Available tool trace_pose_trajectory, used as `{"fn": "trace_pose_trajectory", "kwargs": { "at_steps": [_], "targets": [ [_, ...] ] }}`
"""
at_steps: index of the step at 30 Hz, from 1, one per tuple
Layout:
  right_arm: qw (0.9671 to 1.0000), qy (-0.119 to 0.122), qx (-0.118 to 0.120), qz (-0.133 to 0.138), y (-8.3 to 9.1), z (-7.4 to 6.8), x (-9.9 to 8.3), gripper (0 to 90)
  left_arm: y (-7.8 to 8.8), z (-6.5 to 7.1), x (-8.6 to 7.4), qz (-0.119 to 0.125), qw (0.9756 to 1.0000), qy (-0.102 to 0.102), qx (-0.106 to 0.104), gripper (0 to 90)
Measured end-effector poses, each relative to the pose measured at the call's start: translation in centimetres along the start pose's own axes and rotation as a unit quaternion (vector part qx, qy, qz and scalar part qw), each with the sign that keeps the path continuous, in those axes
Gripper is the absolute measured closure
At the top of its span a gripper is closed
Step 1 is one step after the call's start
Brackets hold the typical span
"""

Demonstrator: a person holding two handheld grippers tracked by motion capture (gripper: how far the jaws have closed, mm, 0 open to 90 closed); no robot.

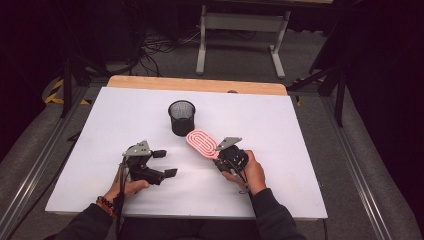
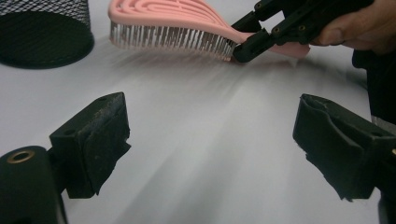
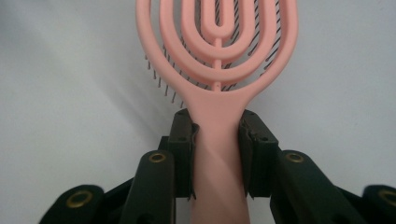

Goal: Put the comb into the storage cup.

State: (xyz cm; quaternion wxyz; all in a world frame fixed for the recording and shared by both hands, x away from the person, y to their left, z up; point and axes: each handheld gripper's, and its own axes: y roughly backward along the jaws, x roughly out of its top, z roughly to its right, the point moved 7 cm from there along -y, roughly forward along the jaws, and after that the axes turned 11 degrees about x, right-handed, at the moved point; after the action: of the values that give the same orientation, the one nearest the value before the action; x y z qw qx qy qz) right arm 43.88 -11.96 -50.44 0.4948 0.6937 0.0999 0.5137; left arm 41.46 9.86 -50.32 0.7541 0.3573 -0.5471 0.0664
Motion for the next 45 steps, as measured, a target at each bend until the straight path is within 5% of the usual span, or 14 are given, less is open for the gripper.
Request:
{"fn": "trace_pose_trajectory", "kwargs": {
  "at_steps": [2, 6, 10, 13, 16, 23, 26, 34, 39, 41, 43, 45],
  "targets": [
    [0.9998, 0.004, -0.009, 0.016, 0.3, -0.2, 0.2, 69.1, -0.6, 0.1, 0.6, 0.003, 1.0000, 0.004, 0.001, 10.9],
    [0.9979, 0.024, -0.031, 0.053, 1.1, -0.7, 0.8, 69.1, -1.8, 0.0, 2.5, 0.029, 0.9986, 0.044, -0.012, 11.1],
    [0.9952, 0.040, -0.045, 0.076, 1.8, -1.4, 1.2, 69.1, -2.7, 0.5, 4.7, 0.063, 0.9937, 0.084, -0.038, 11.6],
    [0.9929, 0.045, -0.055, 0.095, 2.2, -1.8, 1.4, 69.1, -3.2, 0.9, 5.2, 0.065, 0.9929, 0.091, -0.040, 11.9],
    [0.9894, 0.053, -0.070, 0.115, 2.6, -2.2, 1.7, 69.1, -4.0, 1.9, 6.0, 0.067, 0.9928, 0.088, -0.046, 12.7],
    [0.9838, 0.070, -0.090, 0.138, 2.7, -2.8, 2.1, 69.1, -4.7, 2.9, 7.3, 0.066, 0.9951, 0.071, -0.019, 16.3],
    [0.9800, 0.071, -0.103, 0.155, 3.1, -3.0, 2.3, 69.2, -4.5, 2.7, 7.9, 0.086, 0.9933, 0.078, 0.000, 31.0],
    [0.9681, 0.101, -0.133, 0.187, 3.7, -3.7, 2.8, 69.2, -3.7, 3.1, 9.2, 0.125, 0.9879, 0.091, -0.013, 43.9],
    [0.9624, 0.102, -0.152, 0.200, 3.8, -3.7, 3.0, 69.0, -3.0, 4.0, 10.1, 0.146, 0.9866, 0.067, -0.027, 50.1],
    [0.9621, 0.102, -0.153, 0.201, 3.9, -3.7, 3.0, 68.9, -2.8, 4.1, 10.3, 0.153, 0.9858, 0.064, -0.028, 52.0],
    [0.9619, 0.098, -0.151, 0.206, 3.9, -3.7, 3.0, 68.8, -2.4, 4.8, 10.8, 0.169, 0.9830, 0.051, -0.051, 60.2],
    [0.9614, 0.094, -0.150, 0.211, 4.0, -3.6, 3.1, 68.7, -2.4, 5.2, 11.0, 0.172, 0.9832, 0.037, -0.048, 61.1]
  ]
}}
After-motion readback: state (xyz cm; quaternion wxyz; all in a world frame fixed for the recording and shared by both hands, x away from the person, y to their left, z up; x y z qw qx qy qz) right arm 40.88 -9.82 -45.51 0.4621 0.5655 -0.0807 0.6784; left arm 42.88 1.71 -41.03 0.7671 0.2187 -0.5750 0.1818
